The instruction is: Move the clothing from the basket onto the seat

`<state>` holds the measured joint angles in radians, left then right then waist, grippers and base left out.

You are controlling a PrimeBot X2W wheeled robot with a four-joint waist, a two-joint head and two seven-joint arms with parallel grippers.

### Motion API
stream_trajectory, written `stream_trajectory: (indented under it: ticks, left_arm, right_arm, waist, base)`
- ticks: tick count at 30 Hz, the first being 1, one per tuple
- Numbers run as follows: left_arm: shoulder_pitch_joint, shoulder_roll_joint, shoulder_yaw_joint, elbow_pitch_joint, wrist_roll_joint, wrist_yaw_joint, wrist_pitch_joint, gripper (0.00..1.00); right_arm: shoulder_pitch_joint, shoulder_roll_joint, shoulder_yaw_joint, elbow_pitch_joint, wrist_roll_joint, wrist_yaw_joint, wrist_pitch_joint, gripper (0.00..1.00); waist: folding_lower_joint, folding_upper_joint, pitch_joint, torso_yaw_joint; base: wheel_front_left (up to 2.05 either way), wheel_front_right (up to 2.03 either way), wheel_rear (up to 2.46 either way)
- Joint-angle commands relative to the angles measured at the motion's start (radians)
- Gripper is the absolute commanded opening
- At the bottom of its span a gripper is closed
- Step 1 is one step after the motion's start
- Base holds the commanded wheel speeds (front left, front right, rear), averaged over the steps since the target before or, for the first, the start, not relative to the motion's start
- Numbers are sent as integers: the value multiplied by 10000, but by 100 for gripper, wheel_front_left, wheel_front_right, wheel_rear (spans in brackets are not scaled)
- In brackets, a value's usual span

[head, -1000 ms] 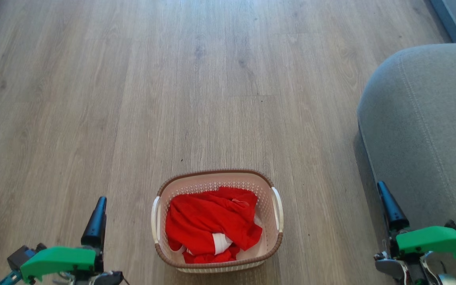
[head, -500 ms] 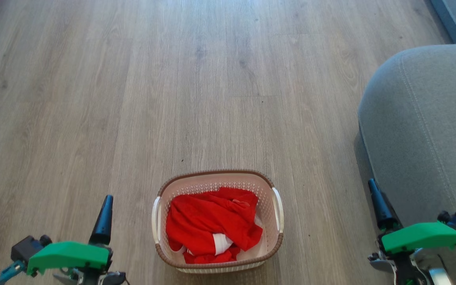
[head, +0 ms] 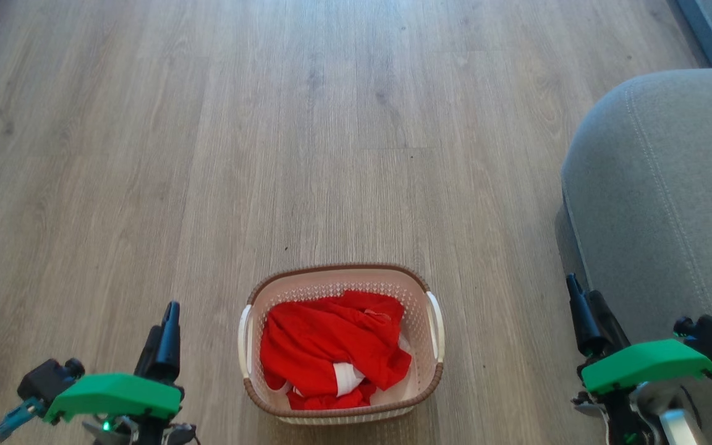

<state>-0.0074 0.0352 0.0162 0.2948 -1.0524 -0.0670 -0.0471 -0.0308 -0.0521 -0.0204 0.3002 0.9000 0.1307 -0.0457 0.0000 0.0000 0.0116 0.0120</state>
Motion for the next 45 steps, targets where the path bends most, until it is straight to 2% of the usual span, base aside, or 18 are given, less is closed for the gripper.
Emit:
stream_trajectory:
  ticks: [1, 45]
  left_arm:
    - [-451, 92, 113, -379, 276, 31, -152, 100]
    - [-398, 130, -3, -787, 5276, 374, -1440, 100]
  right_arm:
    - [-525, -186, 160, -339, -318, 1, -141, 100]
    - [-828, -375, 805, -424, -5714, 1, -1445, 100]
  waist:
    - [0, 0, 7, -2]
    - [0, 0, 34, -51]
  base:
    - [0, 0, 0]
    - [0, 0, 0]
